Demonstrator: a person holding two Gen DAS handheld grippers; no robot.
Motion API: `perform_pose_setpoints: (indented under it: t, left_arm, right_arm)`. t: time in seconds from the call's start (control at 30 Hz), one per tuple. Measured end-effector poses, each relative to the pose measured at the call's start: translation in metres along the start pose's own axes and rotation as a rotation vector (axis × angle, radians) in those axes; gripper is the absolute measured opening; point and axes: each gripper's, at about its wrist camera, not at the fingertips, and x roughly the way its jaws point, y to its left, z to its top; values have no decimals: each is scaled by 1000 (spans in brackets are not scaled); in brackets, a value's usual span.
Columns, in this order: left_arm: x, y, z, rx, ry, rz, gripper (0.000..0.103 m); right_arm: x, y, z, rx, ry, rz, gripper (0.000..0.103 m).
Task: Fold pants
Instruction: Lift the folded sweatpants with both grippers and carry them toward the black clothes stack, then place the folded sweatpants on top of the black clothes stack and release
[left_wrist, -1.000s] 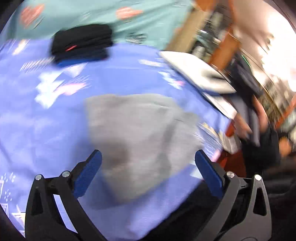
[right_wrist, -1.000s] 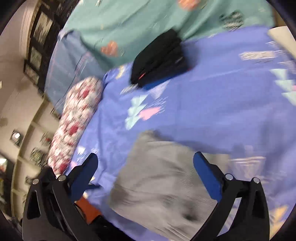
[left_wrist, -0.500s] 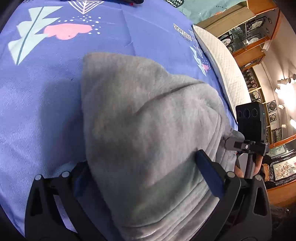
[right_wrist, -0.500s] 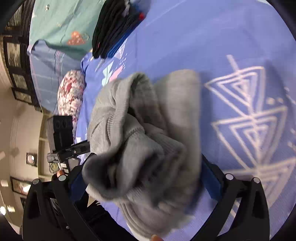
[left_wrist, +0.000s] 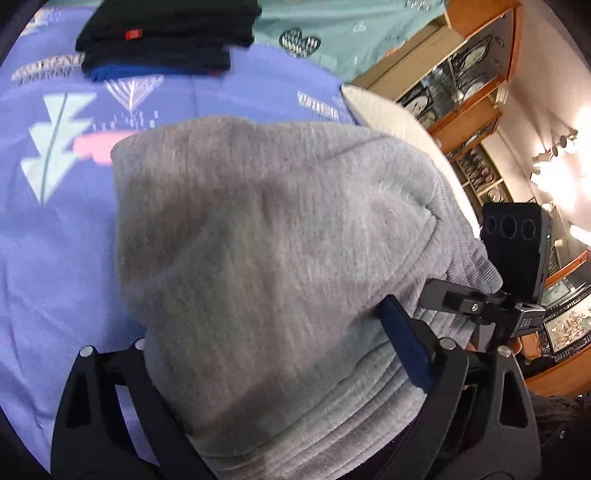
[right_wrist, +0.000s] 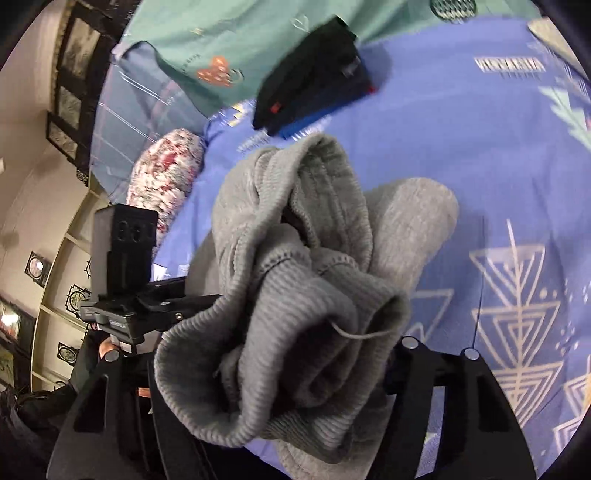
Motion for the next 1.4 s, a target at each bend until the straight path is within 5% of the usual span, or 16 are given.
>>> perform_pose_setpoints:
  t: [0.2,0.4,0.53,0.63,0.7,0.77,0.8,1.0,1.1,1.17,1.3,1.4]
  left_arm:
    - [-51,-2,98,51,-144,51,92]
    - [-103,23,243,60,-299,101,94]
    - [-77,81,327,-7,-318,117,97]
    - [-18,154,356,-129,-270,169,97]
    - [13,202,352,-254,-224,199,96]
    - [8,212,347,-274,-273,131,97]
    - [-2,210,346,-251,-284,93,97]
    - [-96,176,318,-245,-401,65,98]
    - [-142,122,267,-148,-475,149,101]
    - [-150,94,236,-96,-486,198,101]
    - [-139,52,116,-48,-505,340,101]
    - [-109,51,35,-47,-508,345,101]
  right_arm:
    - [-5,33,75,-107,-69,22,67]
    - [2,80,234,-213,-214,5,69]
    - [35,87,332,-210,-295,-43,78]
    - [92,68,383,-190,-294,-141,91]
    - [146,31,400,-139,-240,-243,92]
    - [178,1,400,-85,-212,-338,92]
    - [180,-10,396,-68,-246,-309,92]
    - [92,11,380,-74,-496,-206,96]
    - [37,41,357,-102,-538,-198,102]
    - [7,62,326,-148,-536,-223,102]
    - [-24,89,225,-279,-510,-347,102]
    - [-14,80,125,-332,-463,-412,102]
